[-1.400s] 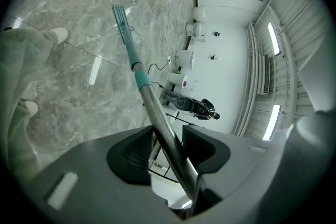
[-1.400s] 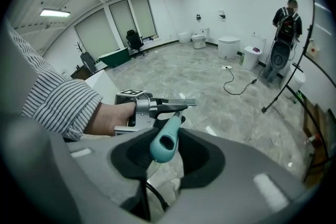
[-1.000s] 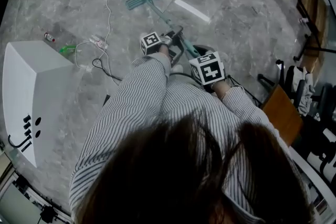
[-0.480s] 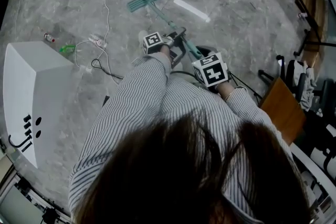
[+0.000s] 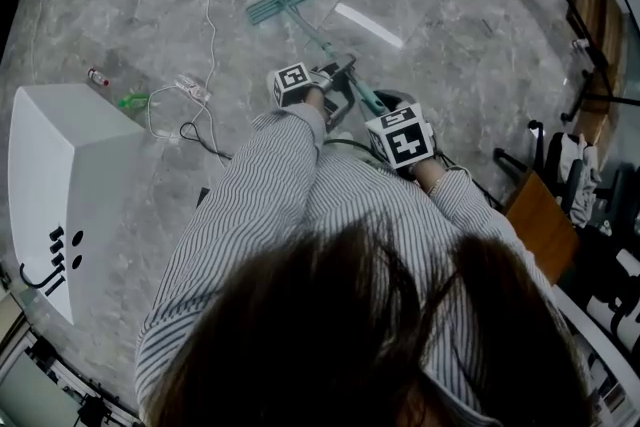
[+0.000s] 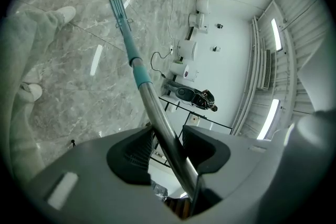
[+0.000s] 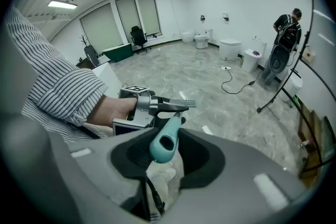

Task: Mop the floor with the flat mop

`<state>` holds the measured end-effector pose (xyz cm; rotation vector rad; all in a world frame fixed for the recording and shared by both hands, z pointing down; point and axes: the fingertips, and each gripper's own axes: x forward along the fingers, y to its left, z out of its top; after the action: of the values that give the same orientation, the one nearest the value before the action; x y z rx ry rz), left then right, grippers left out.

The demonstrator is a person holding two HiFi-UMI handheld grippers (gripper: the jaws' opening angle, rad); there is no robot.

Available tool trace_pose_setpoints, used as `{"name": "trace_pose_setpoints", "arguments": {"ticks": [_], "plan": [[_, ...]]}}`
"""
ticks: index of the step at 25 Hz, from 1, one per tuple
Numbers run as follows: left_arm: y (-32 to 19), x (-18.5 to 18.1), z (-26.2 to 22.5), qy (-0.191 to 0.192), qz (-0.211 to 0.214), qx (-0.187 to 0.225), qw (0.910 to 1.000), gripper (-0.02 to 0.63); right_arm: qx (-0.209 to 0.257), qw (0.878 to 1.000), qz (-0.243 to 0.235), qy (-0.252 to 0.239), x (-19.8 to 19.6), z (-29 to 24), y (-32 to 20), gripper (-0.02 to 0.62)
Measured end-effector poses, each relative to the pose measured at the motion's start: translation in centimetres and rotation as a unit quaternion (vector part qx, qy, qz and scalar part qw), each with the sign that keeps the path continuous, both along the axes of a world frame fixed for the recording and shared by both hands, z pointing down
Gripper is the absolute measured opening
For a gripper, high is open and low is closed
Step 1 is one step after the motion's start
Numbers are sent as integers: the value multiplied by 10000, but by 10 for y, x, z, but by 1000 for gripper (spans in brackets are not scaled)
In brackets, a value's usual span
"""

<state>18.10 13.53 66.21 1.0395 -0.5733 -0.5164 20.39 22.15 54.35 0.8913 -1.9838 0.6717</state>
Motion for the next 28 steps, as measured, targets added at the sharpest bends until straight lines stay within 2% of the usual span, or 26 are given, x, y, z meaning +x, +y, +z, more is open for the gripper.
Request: {"name": "trace_pose_setpoints", "arguments": {"ticks": [6,12,18,28], "plan": [[-62,-44,4,-53,151,-54,9999,178,-56,10000,-7,37,-44,5,-61,118],[-148,-113,0,-117,374,-131,9991,176,-137,9997,179,-97,-117,0,-148,121],[-224,-172,2,-144,285,-176,9993,176,-279,9983,505,-98,-178,2,-222,120],[-347,-247,15,-205,-40,-207,9996,170,-276,9983,490,-137,-252,17,-341,126]]}}
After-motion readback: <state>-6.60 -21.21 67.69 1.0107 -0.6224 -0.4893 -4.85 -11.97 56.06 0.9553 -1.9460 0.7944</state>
